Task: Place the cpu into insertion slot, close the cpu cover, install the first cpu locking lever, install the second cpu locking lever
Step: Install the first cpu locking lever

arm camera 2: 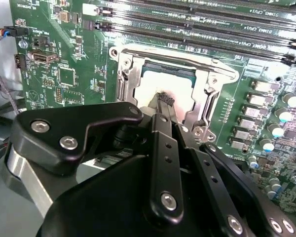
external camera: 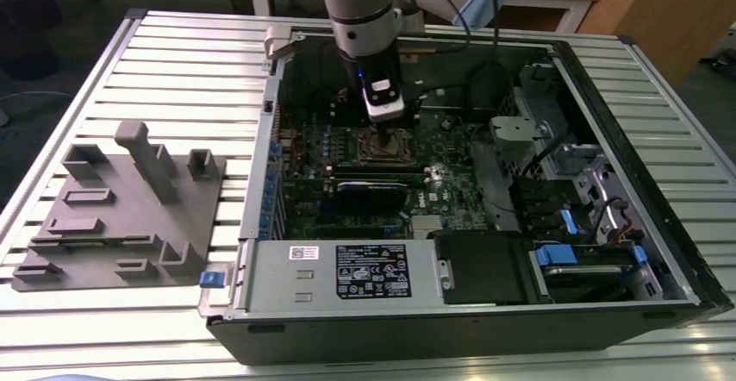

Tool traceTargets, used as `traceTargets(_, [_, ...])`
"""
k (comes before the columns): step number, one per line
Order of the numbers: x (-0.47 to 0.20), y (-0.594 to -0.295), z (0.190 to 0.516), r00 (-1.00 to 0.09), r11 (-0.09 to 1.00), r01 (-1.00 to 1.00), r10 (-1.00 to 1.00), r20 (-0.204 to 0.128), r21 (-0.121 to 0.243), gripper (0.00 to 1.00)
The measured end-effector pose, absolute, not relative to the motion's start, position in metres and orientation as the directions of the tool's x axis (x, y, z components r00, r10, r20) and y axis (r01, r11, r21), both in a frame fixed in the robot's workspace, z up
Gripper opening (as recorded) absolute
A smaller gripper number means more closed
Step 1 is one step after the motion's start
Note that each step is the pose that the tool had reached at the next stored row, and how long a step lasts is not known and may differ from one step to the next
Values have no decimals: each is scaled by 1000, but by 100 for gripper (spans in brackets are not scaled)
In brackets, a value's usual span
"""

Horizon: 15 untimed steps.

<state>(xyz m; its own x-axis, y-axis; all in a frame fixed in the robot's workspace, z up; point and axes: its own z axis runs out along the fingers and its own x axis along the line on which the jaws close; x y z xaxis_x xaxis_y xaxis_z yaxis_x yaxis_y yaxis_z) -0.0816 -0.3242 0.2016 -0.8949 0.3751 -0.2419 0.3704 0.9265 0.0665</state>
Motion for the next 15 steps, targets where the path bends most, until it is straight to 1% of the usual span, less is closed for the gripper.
traceTargets(3, [-81, -324, 204, -898, 927, 371, 375, -231, 62, 11])
traceTargets(5, [-80, -324, 206, -902, 927, 372, 375, -216, 56, 11])
traceTargets(12, [-68, -324, 207, -919, 926, 376, 375, -120, 16, 11])
traceTargets(15, [-63, -324, 207, -923, 927, 376, 375, -90, 4, 11])
